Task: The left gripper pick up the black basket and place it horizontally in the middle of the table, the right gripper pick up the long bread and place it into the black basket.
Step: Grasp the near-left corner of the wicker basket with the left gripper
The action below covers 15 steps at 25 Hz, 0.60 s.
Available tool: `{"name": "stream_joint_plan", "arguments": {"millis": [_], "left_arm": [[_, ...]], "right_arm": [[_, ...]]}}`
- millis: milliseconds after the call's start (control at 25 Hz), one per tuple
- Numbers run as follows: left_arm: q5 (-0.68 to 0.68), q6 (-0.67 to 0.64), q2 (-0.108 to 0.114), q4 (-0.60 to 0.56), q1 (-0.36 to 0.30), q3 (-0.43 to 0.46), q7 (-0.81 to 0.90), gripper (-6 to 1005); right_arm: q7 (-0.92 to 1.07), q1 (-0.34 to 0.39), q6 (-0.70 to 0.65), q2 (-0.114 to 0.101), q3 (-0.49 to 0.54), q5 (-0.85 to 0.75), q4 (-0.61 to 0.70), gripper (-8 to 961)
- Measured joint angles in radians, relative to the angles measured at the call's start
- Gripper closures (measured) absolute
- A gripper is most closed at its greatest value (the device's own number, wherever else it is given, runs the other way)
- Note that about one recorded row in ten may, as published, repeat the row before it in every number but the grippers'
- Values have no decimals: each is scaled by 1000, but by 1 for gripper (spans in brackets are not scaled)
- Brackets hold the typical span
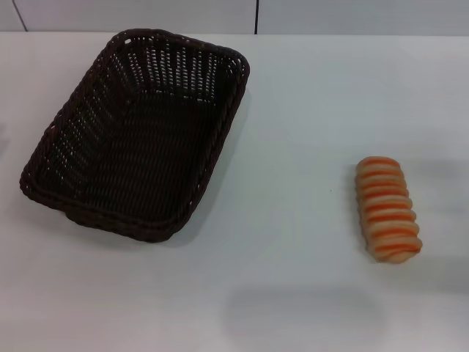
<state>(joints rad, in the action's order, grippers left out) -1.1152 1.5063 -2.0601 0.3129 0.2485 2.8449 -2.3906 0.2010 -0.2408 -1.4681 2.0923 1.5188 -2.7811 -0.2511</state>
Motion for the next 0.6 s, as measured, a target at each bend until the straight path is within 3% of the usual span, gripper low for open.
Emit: {"name": "stream_joint_plan", "arguments": {"millis": [600], "left_arm": [[-2, 28, 0, 0, -8, -24, 27, 210]], "right_arm": [[3, 0, 0, 0, -12, 0, -1, 260]]}}
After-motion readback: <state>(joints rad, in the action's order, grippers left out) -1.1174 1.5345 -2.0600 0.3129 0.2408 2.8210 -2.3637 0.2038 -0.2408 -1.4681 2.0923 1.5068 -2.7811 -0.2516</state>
